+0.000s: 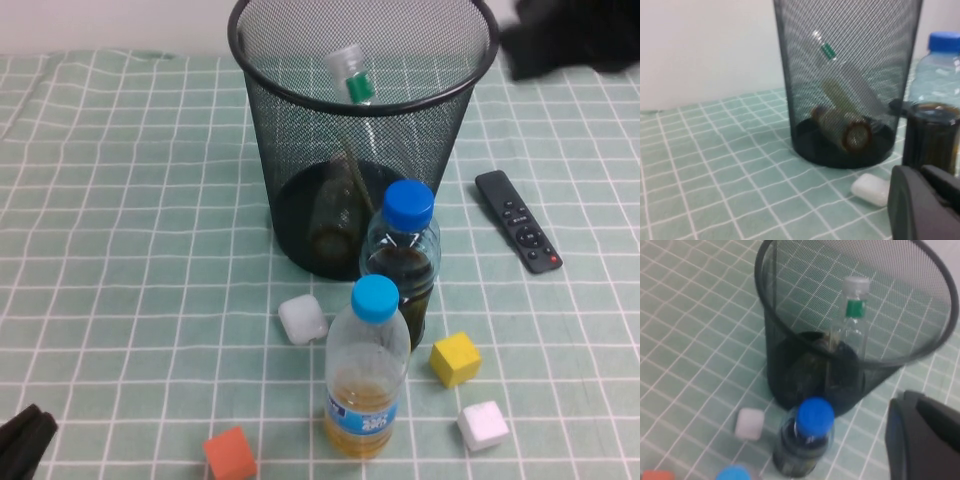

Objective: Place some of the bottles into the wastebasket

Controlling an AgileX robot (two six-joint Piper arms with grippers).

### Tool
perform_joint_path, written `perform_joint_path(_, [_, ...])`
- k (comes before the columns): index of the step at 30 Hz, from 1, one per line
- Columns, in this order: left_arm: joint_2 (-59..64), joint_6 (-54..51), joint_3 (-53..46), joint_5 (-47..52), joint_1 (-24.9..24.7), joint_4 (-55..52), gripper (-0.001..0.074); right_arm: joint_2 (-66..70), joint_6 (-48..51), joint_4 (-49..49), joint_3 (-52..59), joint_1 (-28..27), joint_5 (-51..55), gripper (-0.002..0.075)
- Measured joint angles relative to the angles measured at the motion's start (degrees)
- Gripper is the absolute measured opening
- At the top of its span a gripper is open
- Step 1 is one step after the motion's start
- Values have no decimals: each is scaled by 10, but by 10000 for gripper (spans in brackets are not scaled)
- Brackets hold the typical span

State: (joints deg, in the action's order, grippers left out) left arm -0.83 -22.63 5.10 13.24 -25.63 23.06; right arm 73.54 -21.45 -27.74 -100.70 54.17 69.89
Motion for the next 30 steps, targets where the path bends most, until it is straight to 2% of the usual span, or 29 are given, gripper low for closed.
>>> perform_joint_path(6, [0, 0, -63, -66, 0, 1, -4, -194, -113, -22, 258, 29, -84, -1])
perform_joint_path(13, [0, 0, -66, -22, 0, 3, -4, -403, -216, -37, 499, 30, -205, -1])
perform_joint_path(22, [0, 0, -67, 2, 0, 3, -4, -541, -272, -41, 653, 30, -234, -6])
perform_joint_path(30, [0, 0, -67, 4, 0, 3, -4, -557, -284, -78, 687, 30, -215, -6])
